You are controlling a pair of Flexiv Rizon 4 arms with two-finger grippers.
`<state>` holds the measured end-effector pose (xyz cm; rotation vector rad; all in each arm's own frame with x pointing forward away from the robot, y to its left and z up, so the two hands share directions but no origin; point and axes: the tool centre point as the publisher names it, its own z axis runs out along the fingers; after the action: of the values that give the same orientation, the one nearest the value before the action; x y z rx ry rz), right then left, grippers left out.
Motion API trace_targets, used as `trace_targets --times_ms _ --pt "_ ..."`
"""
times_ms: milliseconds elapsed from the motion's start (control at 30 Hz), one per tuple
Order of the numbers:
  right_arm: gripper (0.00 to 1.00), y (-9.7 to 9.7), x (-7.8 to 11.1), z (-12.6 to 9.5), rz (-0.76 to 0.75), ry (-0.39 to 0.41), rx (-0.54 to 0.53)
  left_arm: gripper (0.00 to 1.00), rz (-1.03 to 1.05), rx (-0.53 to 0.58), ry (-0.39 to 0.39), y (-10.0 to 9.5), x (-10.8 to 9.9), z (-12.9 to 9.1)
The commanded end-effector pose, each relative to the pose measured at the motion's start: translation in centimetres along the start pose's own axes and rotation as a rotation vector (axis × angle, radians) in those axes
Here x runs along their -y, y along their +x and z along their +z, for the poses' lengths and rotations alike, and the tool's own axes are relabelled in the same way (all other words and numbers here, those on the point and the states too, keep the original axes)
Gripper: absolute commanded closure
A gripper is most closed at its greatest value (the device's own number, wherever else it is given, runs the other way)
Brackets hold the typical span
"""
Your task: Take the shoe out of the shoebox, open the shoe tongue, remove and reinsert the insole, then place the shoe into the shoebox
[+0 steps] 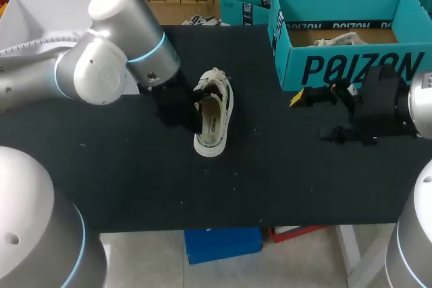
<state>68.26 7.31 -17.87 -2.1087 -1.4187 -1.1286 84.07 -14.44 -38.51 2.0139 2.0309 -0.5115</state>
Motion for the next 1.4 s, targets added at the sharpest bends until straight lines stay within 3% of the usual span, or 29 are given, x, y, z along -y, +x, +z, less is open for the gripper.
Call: trace_targets --times_ms 33,233,500,1033,1400 --pt "0.0 0.0 0.0 0.0 0.0 0.0 0.0 1.0 0.009 -0.026 -0.002 0.0 0.3 -1.8" --pt "0.0 0.0 0.0 0.0 0.0 0.0 0.0 1.0 -0.001 -0.04 -0.018 -0.6 -0.6 -2.1" --pt "0.0 0.0 0.0 0.0 0.0 0.0 0.0 1.0 0.042 -0.085 -0.061 -1.6 -0.9 -0.7" --pt "0.0 0.0 0.0 0.0 0.0 0.0 0.0 1.0 0.031 -0.158 -0.076 -0.1 -2.0 1.9" --pt "0.0 0.0 0.0 0.0 0.0 0.0 0.0 1.0 0.057 -0.202 -0.066 -0.2 -2.1 4.0"
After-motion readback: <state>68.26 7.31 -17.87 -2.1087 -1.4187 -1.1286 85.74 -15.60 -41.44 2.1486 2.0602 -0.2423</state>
